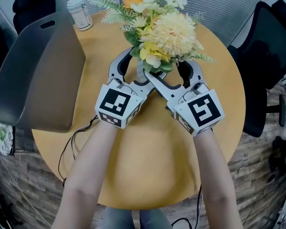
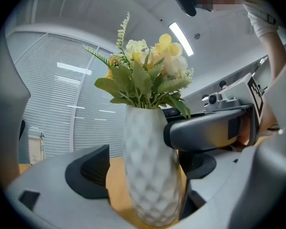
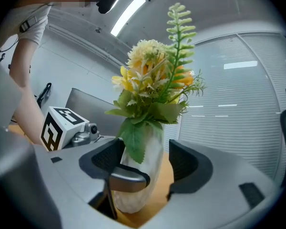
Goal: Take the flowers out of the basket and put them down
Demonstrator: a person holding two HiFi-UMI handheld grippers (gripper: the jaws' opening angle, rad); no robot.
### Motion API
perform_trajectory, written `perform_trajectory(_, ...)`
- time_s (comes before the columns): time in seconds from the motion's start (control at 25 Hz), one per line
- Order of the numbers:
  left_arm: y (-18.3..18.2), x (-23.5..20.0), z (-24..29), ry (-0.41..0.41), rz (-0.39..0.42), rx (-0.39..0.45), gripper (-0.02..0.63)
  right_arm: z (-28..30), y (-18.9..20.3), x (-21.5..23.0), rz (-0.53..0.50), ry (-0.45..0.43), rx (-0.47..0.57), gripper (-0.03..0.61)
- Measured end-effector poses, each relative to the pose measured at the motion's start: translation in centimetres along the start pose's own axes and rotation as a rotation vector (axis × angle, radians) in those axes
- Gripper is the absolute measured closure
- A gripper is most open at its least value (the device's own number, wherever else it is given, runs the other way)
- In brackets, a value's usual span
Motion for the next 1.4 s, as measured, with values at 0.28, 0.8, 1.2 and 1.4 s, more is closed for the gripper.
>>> perform_trajectory(0.28,0.3,-0.2,-0.3,-0.015,-0.038,-0.002,0.160,-1.0,0.7,0.6,0.068,0.033,0.005,0.189)
perform_trajectory(0.8,0.3,0.2,-2.2,-0.068,-0.089,-0.001,0.133,-2.3,0.5,-0.3,0.110,0.021,-0.010,0.178)
perform_trajectory(1.2,-1.0,0.7,-3.9,-0.079,-0.083,-0.031,0.133,-3.4,-0.6,-0.9,0.153,0.029,-0.022,0.178)
perform_trajectory(1.4,-1.7,1.2,-4.7,-0.061,-0.090,-0.071,0.135,-4.5,-1.4,-1.0,0.200,0.040,-0.031,0.178)
Point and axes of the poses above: the fingertips, and each gripper's own axes: z forward along the fingers, x to its right, y out of its underside, the point moved 7 cm from there along -z, backward along the fingers, and after that the axes turned 3 degrees about -y, right-handed, at the moved point
